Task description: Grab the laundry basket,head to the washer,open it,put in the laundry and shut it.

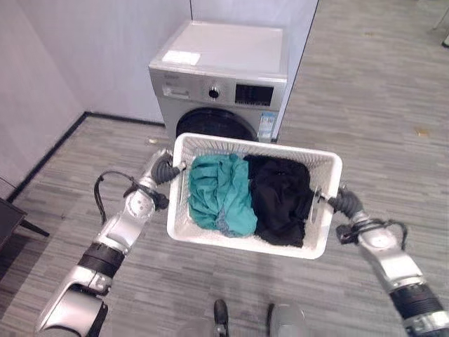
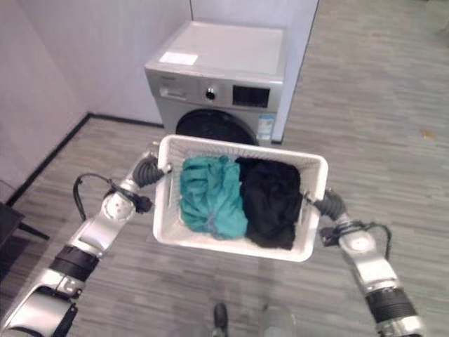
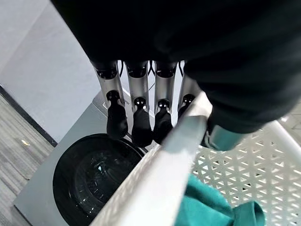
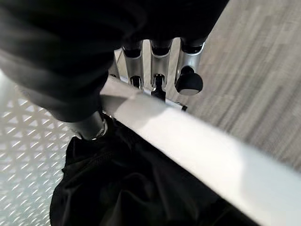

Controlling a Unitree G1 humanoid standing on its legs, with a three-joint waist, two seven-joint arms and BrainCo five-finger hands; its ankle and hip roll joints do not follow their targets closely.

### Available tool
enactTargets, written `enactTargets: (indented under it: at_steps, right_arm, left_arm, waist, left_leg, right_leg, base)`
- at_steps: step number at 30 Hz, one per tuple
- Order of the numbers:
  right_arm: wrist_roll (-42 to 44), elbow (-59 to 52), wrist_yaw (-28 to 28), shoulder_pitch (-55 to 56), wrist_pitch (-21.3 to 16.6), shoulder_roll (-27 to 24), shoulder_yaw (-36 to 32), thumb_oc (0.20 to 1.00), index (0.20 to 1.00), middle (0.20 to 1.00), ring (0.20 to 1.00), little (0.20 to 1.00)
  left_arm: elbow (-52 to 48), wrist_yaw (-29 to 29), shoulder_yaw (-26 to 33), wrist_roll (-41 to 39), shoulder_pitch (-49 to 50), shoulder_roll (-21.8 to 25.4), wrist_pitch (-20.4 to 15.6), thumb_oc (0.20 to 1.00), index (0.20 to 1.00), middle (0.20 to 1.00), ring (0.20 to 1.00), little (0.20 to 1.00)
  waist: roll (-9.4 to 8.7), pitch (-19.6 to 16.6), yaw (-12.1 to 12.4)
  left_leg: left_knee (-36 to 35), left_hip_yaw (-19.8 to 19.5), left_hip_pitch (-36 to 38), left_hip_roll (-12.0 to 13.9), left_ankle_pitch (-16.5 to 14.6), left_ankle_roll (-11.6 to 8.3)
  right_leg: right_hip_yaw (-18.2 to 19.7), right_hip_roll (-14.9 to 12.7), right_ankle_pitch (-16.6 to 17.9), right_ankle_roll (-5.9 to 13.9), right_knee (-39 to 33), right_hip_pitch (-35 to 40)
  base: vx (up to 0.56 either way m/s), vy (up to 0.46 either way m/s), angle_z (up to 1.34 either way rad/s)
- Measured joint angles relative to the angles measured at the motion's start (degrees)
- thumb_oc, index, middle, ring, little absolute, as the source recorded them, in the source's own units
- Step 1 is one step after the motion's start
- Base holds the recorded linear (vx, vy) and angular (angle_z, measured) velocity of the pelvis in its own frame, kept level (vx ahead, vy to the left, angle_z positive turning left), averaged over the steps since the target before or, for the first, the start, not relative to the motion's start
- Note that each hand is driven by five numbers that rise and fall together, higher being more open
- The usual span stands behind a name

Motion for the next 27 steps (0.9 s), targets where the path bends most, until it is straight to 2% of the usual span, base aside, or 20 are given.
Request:
enactTargets:
  at_steps: [6,8,9,10,11,12,13,14,15,16,18,19,20,21,22,23,24,25,26,27]
  right_arm:
    - [2.0,-1.4,1.1,1.0,0.0,-1.8,-2.1,0.200,0.200,0.200,0.200,0.200]
    - [3.1,-1.5,1.3,1.0,0.0,-4.3,-2.2,0.200,0.200,0.200,0.200,0.200]
    - [4.1,-1.5,1.2,1.2,-0.2,-5.3,-2.3,0.200,0.200,0.200,0.200,0.200]
    - [4.7,-1.5,1.1,1.1,-1.0,-6.0,-2.8,0.200,0.200,0.200,0.200,0.200]
    - [4.9,-1.0,0.6,-0.1,-1.2,-6.3,-2.8,0.200,0.200,0.200,0.200,0.200]
    - [5.2,-0.6,0.1,-0.9,-1.3,-7.9,-2.8,0.200,0.200,0.200,0.200,0.200]
    - [5.2,0.1,0.2,-1.8,-1.5,-9.1,-2.6,0.200,0.200,0.200,0.200,0.200]
    - [5.1,0.9,-0.2,-3.6,-1.7,-8.8,-2.4,0.200,0.200,0.200,0.200,0.200]
    - [5.1,0.6,-1.0,-4.4,-1.7,-8.0,-3.0,0.200,0.200,0.200,0.200,0.200]
    - [5.1,0.3,-1.5,-4.4,-1.7,-6.4,-4.7,0.200,0.200,0.200,0.200,0.200]
    - [5.0,-1.1,-2.6,-4.2,-1.7,-4.7,-5.0,0.200,0.200,0.200,0.200,0.200]
    - [5.0,-1.5,-3.0,-3.6,-1.7,-4.4,-5.0,0.200,0.200,0.200,0.200,0.200]
    - [5.1,-1.3,-3.3,-3.0,-1.7,-4.7,-5.1,0.200,0.200,0.200,0.200,0.200]
    - [5.1,-1.3,-3.2,-2.4,-1.7,-6.7,-5.1,0.200,0.200,0.200,0.200,0.200]
    - [5.3,-1.4,-3.4,0.1,-1.8,-6.1,-4.6,0.200,0.200,0.200,0.200,0.200]
    - [5.3,-1.5,-3.0,1.4,-1.7,-6.9,-4.1,0.200,0.200,0.200,0.200,0.200]
    - [5.3,-1.5,-2.9,0.9,-1.8,-8.1,-4.0,0.200,0.200,0.200,0.200,0.200]
    - [5.3,-0.2,-3.1,-0.6,-1.8,-7.1,-4.0,0.200,0.200,0.200,0.200,0.200]
    - [5.7,1.4,-3.1,-1.8,-1.8,-5.4,-3.9,0.200,0.200,0.200,0.200,0.200]
    - [6.2,2.3,-3.0,-2.9,-1.9,-4.2,-3.8,0.200,0.200,0.200,0.200,0.200]
  left_arm:
    - [-0.2,0.0,0.3,0.0,-2.0,-0.6,-0.2,0.200,0.200,0.200,0.200,0.200]
    - [-0.3,-0.1,0.2,0.0,-3.8,-1.8,-0.2,0.200,0.200,0.200,0.200,0.200]
    - [-0.4,0.0,0.2,0.0,-4.3,-2.1,-0.7,0.200,0.200,0.200,0.200,0.200]
    - [-0.4,0.3,0.6,-0.1,-4.2,-2.7,-1.6,0.200,0.200,0.200,0.200,0.200]
    - [-0.1,0.4,0.4,-0.5,-4.4,-2.7,-1.7,0.200,0.200,0.200,0.200,0.200]
    - [2.9,0.3,-0.3,-1.7,-6.9,-3.6,-1.8,0.200,0.200,0.200,0.200,0.200]
    - [5.5,0.2,-0.7,-1.8,-8.9,-4.9,-1.8,0.200,0.200,0.200,0.200,0.200]
    - [5.9,0.2,-0.7,-2.3,-9.4,-4.8,-1.7,0.200,0.200,0.200,0.200,0.200]
    - [4.8,0.5,-0.7,-2.3,-8.8,-4.2,-1.6,0.200,0.200,0.200,0.200,0.200]
    - [4.2,0.5,-0.9,-2.9,-8.7,-3.6,-1.7,0.200,0.200,0.200,0.200,0.200]
    - [4.2,0.5,-1.1,-4.0,-8.5,-2.1,-1.6,0.200,0.200,0.200,0.200,0.200]
    - [4.3,0.5,-1.4,-4.1,-8.9,-1.8,-1.6,0.200,0.200,0.200,0.200,0.200]
    - [4.4,0.4,-2.2,-4.2,-9.8,-1.9,-1.6,0.200,0.200,0.200,0.200,0.200]
    - [4.8,0.6,-2.6,-4.3,-10.5,-3.0,-1.7,0.200,0.200,0.200,0.200,0.200]
    - [5.7,0.5,-5.2,-4.4,-10.1,-1.9,-2.2,0.200,0.200,0.200,0.200,0.200]
    - [6.1,0.4,-7.0,-4.4,-10.1,-1.1,-2.3,0.200,0.200,0.200,0.200,0.200]
    - [6.2,0.3,-7.1,-4.4,-11.5,-1.0,-2.3,0.200,0.200,0.200,0.200,0.200]
    - [6.6,0.3,-6.9,-4.4,-13.6,-1.0,-2.3,0.200,0.200,0.200,0.200,0.200]
    - [6.7,0.2,-7.0,-4.4,-15.3,-0.6,-2.1,0.200,0.200,0.200,0.200,0.200]
    - [7.4,0.5,-7.9,-4.4,-15.6,0.1,-1.8,0.200,0.200,0.200,0.200,0.200]
  waist:
    - [-0.55,0.2,-1.8]
    - [-0.09,-0.1,-2.5]
    - [-1.42,-0.9,-2.6]
    - [-2.02,-1.9,-2.5]
    - [-1.53,-2.0,-2.2]
    - [-1.55,-2.0,-3.0]
    - [-1.52,-2.0,-3.5]
    - [-1.52,-2.1,-3.1]
    - [-1.28,-2.2,-1.9]
    - [-2.10,-2.1,-0.2]
    - [-5.77,-1.9,0.6]
    - [-7.25,-1.8,0.5]
    - [-7.44,-1.8,0.3]
    - [-4.42,-1.7,-0.6]
    - [-5.24,-4.5,-0.7]
    - [-5.59,-7.9,-0.8]
    - [-4.83,-8.3,-1.5]
    - [-6.53,-6.8,-2.6]
    - [-8.86,-4.7,-2.3]
    - [-10.58,-3.3,0.0]
  left_leg:
    - [1.5,-3.3,4.9,-4.5,-5.9,1.03]
    - [2.0,-5.0,8.6,-4.3,-8.8,-3.38]
    - [5.7,-4.7,9.5,-5.1,-9.9,-5.19]
    - [9.5,-3.7,9.1,-5.3,-11.4,-7.47]
    - [13.5,-3.6,8.6,-4.9,-12.0,-8.72]
    - [27.4,-1.5,2.8,-4.0,-13.2,-11.95]
    - [42.2,2.9,-4.2,-1.4,-11.5,-14.82]
    - [59.3,7.3,-10.3,4.1,-2.4,-14.34]
    - [72.5,7.5,-14.4,9.3,8.2,-15.25]
    - [82.3,6.1,-18.3,12.0,7.2,-14.94]
    - [77.8,4.2,-22.2,12.6,0.8,-14.38]
    - [64.5,4.8,-22.5,15.3,-2.3,-12.57]
    - [48.4,5.3,-19.8,16.2,-2.3,-11.19]
    - [29.2,3.9,-15.7,16.4,13.4,-5.10]
    - [21.7,4.3,-11.6,14.5,10.1,-3.15]
    - [11.6,4.0,-6.3,12.0,9.3,-3.49]
    - [5.5,3.6,-3.2,11.4,9.0,-4.12]
    - [7.9,1.7,-4.4,10.5,8.2,-5.00]
    - [21.1,0.0,-11.3,10.2,6.4,-4.26]
    - [17.1,-0.2,-14.9,8.5,2.1,-8.37]
  right_leg:
    - [-7.3,3.0,9.3,-1.67,-16.8,1.6]
    - [-10.9,4.2,10.8,-4.49,-16.4,6.5]
    - [-9.7,4.5,13.2,-6.88,-18.1,11.5]
    - [-9.0,5.0,14.8,-11.26,-20.1,14.6]
    - [-8.6,5.3,14.0,-11.66,-19.3,15.7]
    - [-9.3,5.0,12.8,-13.03,-18.8,17.1]
    - [-9.9,5.1,11.0,-14.38,-17.4,17.6]
    - [-8.2,6.9,5.6,-17.51,-13.9,18.0]
    - [-5.8,8.8,3.5,-17.00,-12.9,19.7]
    - [-4.2,9.5,2.8,-17.33,-12.7,21.2]
    - [-2.1,6.9,2.8,-17.21,-13.4,24.2]
    - [-1.6,5.0,3.1,-16.67,-14.0,26.6]
    - [-1.7,4.3,3.2,-15.14,-13.3,27.8]
    - [-1.6,2.4,-2.4,-9.10,-0.9,24.7]
    - [-1.2,0.8,-4.5,-6.11,0.1,24.7]
    - [-1.2,-0.3,-4.9,-5.32,-3.1,25.6]
    - [-1.5,0.0,-4.1,-4.56,-7.1,26.9]
    - [-1.2,-0.4,-2.8,-4.43,-11.2,29.4]
    - [-0.9,-1.2,-1.4,-4.46,-13.1,30.7]
    - [-0.4,-2.0,-0.1,-3.39,-14.4,31.8]
  base:
    - [0.31,-0.053,0.39]
    - [0.22,-0.069,0.55]
    - [0.15,-0.100,0.38]
    - [0.23,-0.162,0.18]
    - [0.20,-0.216,0.28]
    - [0.29,-0.282,0.38]
    - [0.31,-0.273,0.43]
    - [0.30,-0.208,-0.12]
    - [0.21,-0.094,-0.72]
    - [0.21,-0.042,-0.97]
    - [0.24,0.036,-0.67]
    - [0.17,0.070,-0.39]
    - [0.31,0.230,-0.54]
    - [0.32,0.227,-0.44]
    - [0.43,0.257,-0.49]
    - [0.30,0.103,-0.25]
    - [0.20,0.061,0.04]
    - [0.19,0.063,0.30]
    - [0.27,0.108,0.03]
    - [0.37,0.165,-0.32]
